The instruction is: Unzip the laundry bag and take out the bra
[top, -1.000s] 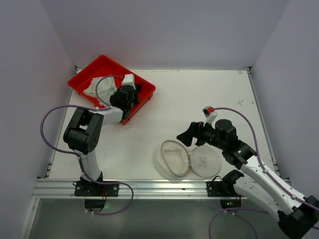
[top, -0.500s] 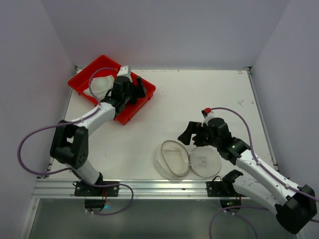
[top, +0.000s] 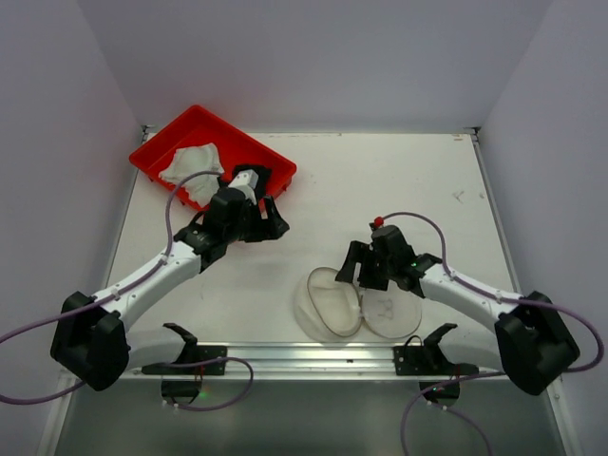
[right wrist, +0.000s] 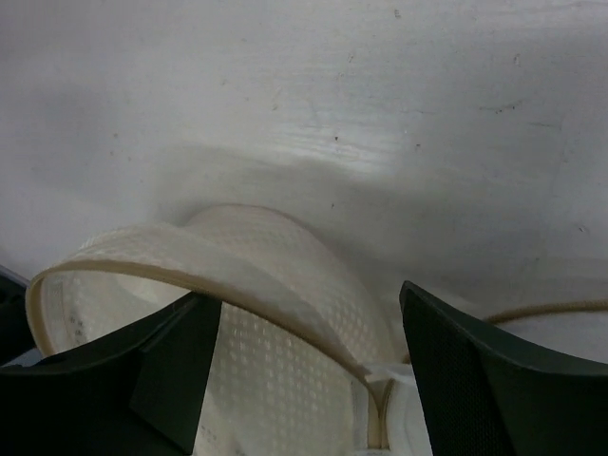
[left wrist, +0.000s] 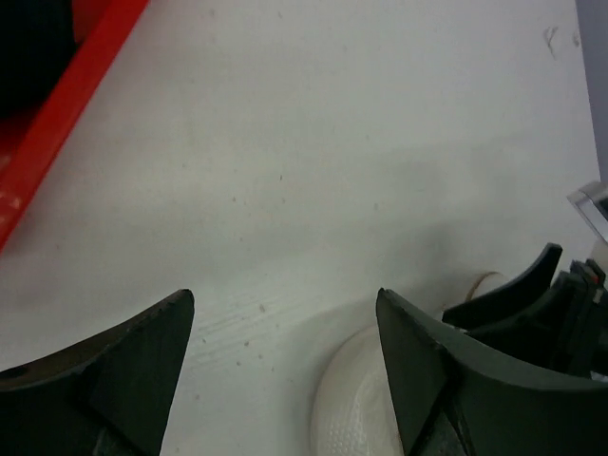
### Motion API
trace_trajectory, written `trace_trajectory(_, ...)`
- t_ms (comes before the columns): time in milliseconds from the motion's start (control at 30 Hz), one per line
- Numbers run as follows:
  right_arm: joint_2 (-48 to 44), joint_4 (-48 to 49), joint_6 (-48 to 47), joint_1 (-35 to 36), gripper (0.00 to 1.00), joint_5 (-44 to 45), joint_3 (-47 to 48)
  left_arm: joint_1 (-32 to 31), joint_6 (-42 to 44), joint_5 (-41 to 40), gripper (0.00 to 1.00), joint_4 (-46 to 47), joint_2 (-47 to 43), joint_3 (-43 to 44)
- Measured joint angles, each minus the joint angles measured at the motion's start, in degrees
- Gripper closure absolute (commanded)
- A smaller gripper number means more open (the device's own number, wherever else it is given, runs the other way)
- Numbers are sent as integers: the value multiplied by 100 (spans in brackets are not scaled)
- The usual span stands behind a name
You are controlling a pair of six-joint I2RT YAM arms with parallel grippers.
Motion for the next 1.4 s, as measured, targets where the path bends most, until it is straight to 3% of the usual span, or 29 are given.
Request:
trace_trajectory(333, 2625, 551, -221, 0, 48, -280, 1661, -155, -457, 511, 38, -63, -380, -1215)
trace_trajectory(600, 3495, 511, -564, 0, 46, -190, 3069, -195, -691, 822, 41, 240, -350, -1482)
trace_trajectory(833, 3338, 229, -960, 0, 29, 127, 3410, -245, -750, 750, 51, 546, 291, -1491)
trace_trajectory(933, 3018, -9, -1040, -9, 27, 433, 3296, -245, -820, 575, 57, 608, 697, -1491)
trace_trajectory(1100, 2022, -551, -844, -181, 27, 1130, 2699, -256, -907, 321, 69, 671, 992, -1558)
trace_trajectory(1400, 1049, -1156, 116, -756, 29, 1561, 1032, -278, -946, -184, 73, 599, 992, -1578)
